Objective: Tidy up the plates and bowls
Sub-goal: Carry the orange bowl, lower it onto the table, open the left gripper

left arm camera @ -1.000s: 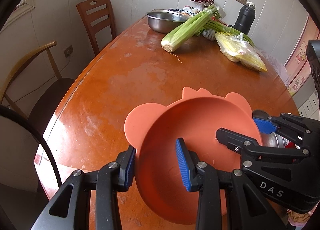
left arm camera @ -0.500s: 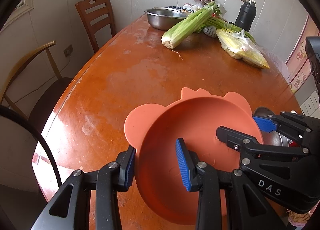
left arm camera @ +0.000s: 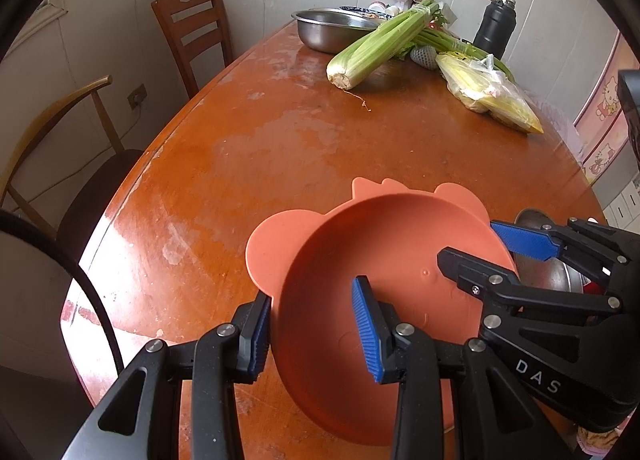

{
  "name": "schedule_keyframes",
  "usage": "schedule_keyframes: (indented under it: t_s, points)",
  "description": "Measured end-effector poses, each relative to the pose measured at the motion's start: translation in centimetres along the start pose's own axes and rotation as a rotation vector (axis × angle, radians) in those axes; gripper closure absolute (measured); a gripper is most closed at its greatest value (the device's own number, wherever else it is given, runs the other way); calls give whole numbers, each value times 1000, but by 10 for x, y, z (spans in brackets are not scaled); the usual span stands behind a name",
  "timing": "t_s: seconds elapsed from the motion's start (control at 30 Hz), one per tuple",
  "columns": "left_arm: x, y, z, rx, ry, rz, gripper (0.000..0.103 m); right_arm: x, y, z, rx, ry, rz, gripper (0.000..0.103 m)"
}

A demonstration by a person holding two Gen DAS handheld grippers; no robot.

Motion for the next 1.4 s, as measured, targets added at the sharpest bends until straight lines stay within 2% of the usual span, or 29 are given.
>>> schedule_keyframes:
  t_s: [0.43,0.97,1.1,1.2,1.4]
  points:
    - [5,0,5,11,-3,-8,65,4,0,-3,-27,4,-11,55]
    - [15,2,5,11,4,-27,54,13,-1,-6,-49,-15,-41,55]
    - [20,2,7,18,6,-38,50,17,-2,-8,-63,-31,-51,53]
    - [23,2,7,19,6,-44,49,24,-3,-11,-77,-20,-69,49]
    - [31,1,3,12,12,-63,47,38,-7,-14,-91,-10,-100,48]
Point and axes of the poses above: each gripper's, at about its wrist camera, not at the fingertips, and x roughly against the way its jaws point, z to its left, y to its top, the point moved 1 cm from there along -x, roughly the way its jaws point, and after that the axes turned 7 degrees about z, right-handed, at the moved point
